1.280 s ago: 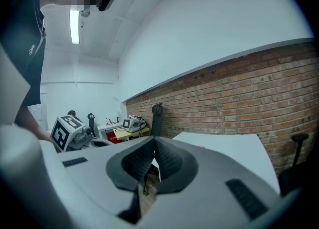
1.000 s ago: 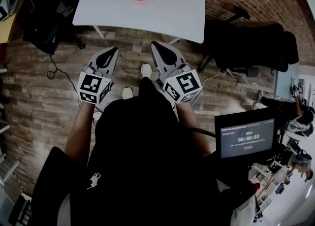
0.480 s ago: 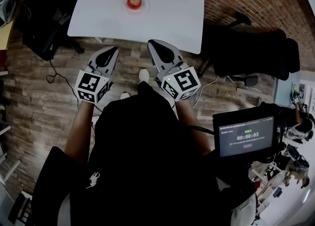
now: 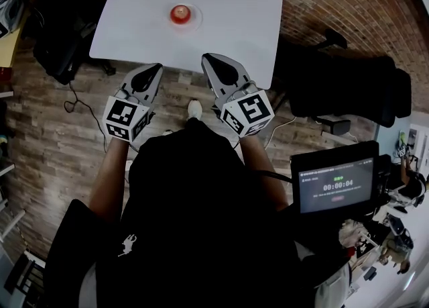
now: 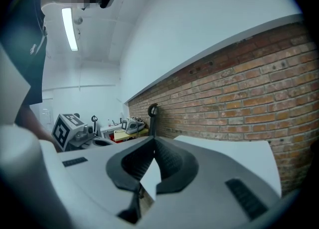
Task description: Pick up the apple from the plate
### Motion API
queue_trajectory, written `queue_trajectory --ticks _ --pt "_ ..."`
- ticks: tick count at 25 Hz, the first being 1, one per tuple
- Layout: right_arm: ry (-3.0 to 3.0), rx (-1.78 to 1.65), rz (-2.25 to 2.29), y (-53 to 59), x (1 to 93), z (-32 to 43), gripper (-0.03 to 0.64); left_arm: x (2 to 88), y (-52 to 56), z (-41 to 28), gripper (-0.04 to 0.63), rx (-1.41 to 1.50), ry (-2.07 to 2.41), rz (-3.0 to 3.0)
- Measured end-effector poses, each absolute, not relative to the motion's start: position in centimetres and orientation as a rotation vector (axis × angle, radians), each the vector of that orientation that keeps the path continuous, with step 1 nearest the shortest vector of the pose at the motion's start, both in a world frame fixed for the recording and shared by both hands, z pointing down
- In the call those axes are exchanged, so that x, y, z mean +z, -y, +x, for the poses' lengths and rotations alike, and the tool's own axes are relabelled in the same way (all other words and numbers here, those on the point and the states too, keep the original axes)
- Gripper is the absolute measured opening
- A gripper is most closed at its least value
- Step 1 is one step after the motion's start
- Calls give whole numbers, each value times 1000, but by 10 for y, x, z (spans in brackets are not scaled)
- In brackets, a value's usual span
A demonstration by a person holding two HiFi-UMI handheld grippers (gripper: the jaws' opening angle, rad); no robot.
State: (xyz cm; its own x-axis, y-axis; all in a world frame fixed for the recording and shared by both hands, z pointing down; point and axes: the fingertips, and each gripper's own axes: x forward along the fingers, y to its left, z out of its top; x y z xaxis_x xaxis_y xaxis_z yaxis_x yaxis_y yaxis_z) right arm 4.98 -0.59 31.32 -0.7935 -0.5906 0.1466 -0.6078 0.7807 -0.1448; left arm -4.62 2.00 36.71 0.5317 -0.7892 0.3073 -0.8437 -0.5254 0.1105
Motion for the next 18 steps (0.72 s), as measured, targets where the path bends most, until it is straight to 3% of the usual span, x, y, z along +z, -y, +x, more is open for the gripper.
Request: queue_trajectory --ticks 18 --pt "2909 318 834 64 326 75 4 378 30 -18 6 368 1459 2448"
